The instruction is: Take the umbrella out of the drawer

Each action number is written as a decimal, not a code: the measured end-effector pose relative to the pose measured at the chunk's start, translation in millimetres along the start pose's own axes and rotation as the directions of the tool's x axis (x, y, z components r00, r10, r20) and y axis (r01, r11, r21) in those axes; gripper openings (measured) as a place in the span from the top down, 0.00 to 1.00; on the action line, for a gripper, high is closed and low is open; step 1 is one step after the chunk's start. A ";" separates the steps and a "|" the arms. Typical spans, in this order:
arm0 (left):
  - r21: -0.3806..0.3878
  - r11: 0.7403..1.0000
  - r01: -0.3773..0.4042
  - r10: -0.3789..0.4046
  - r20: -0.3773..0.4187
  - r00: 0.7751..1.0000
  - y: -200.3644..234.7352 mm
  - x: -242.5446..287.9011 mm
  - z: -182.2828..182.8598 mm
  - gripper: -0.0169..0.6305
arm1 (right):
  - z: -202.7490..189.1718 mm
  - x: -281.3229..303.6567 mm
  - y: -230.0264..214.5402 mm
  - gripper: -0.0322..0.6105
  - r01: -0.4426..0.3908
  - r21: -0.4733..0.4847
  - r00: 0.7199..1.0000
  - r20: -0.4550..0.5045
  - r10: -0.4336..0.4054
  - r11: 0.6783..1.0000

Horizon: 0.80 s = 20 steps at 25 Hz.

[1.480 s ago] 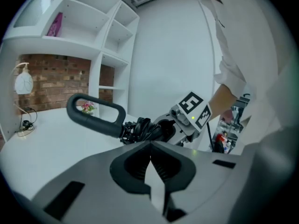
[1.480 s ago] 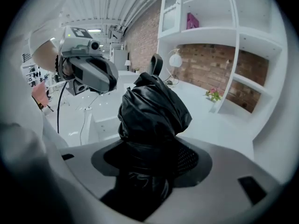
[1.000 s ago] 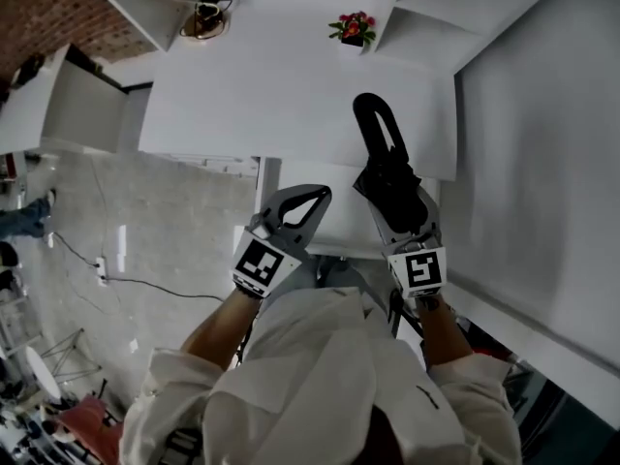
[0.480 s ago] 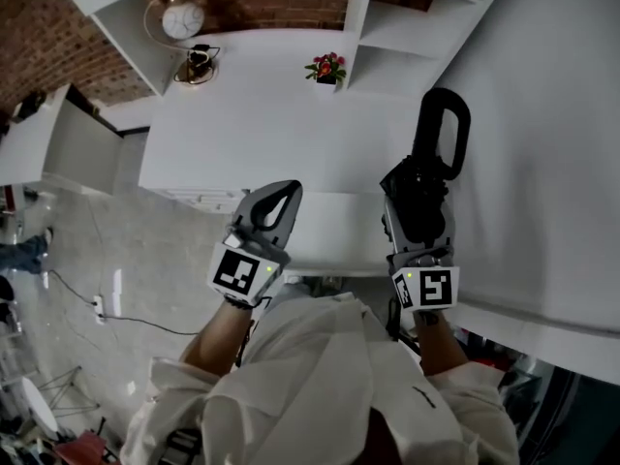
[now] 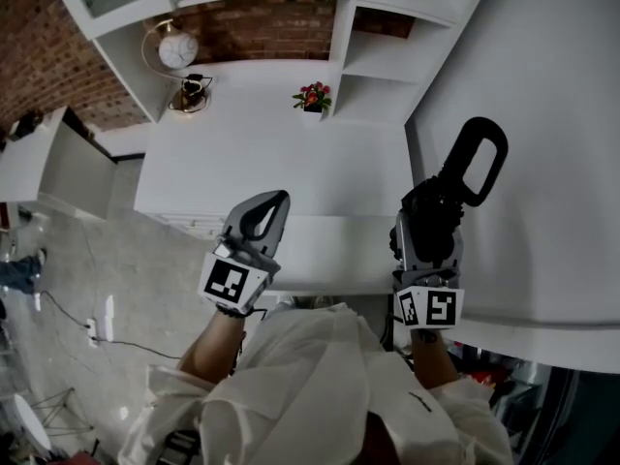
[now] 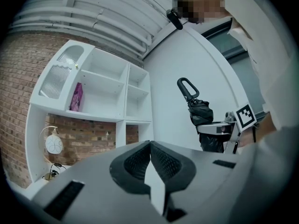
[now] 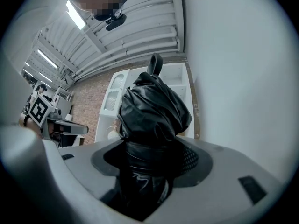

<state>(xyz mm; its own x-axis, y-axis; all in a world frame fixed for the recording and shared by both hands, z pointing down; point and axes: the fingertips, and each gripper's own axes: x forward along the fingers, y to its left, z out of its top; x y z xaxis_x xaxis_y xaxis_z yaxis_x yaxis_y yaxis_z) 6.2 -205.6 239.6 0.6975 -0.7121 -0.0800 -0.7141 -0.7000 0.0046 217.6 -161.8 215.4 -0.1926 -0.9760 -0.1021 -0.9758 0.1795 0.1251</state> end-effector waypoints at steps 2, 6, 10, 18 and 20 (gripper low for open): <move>0.002 1.000 0.001 -0.001 0.001 1.000 1.3 0.9 1.8 0.93 | 3.9 -2.8 -6.4 0.52 0.021 0.007 1.000 0.009 -0.021 1.000; 0.008 1.000 -0.004 0.004 -0.001 1.000 4.5 2.9 2.6 0.93 | 4.7 -7.4 -18.2 0.52 0.057 0.031 0.998 0.017 -0.058 0.998; 0.011 1.000 -0.008 0.008 -0.006 1.000 7.4 5.1 0.9 0.93 | 2.3 -7.5 -24.1 0.52 0.068 0.035 0.997 0.017 -0.069 0.997; 0.006 1.000 -0.006 0.007 -0.014 1.000 10.8 9.4 -4.2 0.93 | 0.0 -1.7 -27.6 0.52 0.079 0.038 0.997 0.019 -0.080 0.996; 0.003 1.000 -0.007 0.007 -0.015 1.000 11.5 9.9 -4.9 0.93 | -0.6 -1.0 -27.7 0.52 0.079 0.037 0.997 0.017 -0.080 0.996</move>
<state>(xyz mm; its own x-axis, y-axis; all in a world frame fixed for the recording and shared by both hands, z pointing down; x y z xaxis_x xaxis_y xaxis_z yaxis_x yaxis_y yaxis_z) 5.1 -220.9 243.7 0.6929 -0.7181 -0.0648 -0.7195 -0.6945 0.0025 244.9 -165.9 212.6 -0.1161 -0.9849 -0.1285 -0.9911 0.1063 0.0804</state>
